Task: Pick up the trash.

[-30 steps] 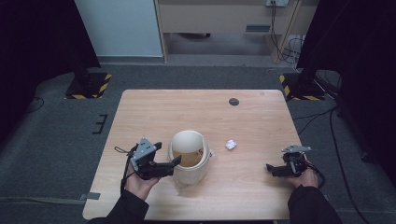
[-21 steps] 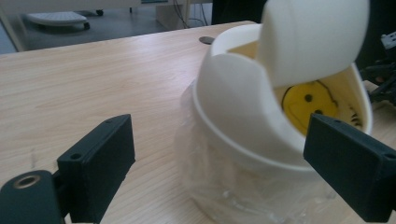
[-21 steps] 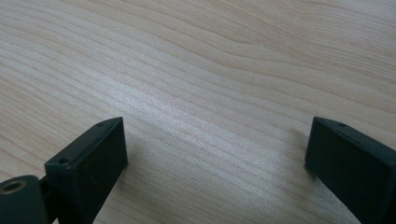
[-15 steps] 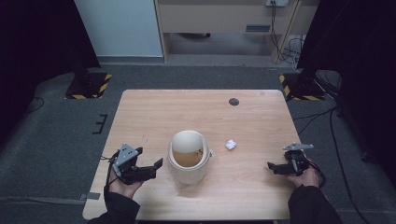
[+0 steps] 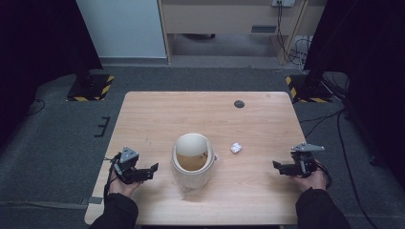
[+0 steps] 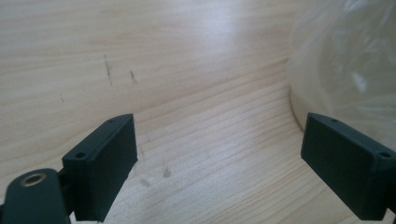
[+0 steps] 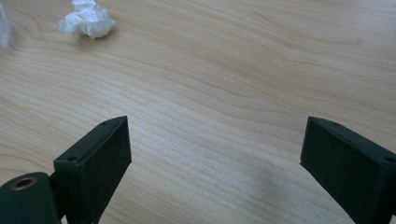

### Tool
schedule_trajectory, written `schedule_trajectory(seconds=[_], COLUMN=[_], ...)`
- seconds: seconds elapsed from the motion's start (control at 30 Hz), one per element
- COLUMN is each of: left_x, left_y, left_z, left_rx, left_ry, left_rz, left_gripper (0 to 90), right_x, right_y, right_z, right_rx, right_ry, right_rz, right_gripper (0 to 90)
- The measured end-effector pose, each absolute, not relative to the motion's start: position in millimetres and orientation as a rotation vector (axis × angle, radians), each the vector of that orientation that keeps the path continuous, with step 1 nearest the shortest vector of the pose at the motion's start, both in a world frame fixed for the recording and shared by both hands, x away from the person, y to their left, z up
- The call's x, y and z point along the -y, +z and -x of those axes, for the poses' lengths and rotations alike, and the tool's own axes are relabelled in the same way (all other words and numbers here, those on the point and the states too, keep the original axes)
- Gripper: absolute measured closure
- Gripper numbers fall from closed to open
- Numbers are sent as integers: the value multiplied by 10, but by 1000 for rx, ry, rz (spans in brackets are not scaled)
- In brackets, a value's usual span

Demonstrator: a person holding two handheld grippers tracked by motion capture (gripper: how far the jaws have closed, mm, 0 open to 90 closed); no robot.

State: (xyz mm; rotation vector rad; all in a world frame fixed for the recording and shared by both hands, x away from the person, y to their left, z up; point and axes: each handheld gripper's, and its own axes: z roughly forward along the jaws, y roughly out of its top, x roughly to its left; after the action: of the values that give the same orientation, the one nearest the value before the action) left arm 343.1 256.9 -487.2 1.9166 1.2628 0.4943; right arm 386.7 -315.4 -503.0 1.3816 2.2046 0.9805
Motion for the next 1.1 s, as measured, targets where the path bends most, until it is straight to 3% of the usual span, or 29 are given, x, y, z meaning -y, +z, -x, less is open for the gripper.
schedule_trajectory(seconds=[0.8,1.1], left_x=[-2498,-2482], left_y=[-5230,-5254], left_z=[-3673,-3673], left_rx=[-1307,-1302], left_ry=[453,440], left_rz=[-2179,-2176], left_gripper=[89,58], right_x=[2746,2511], right_y=[-4459,-4168], right_z=[-3958,-4118], right_rx=[-2127,-2091], right_ry=[1178,1246], right_rz=[-1152,-1094], right_gripper=[124,137])
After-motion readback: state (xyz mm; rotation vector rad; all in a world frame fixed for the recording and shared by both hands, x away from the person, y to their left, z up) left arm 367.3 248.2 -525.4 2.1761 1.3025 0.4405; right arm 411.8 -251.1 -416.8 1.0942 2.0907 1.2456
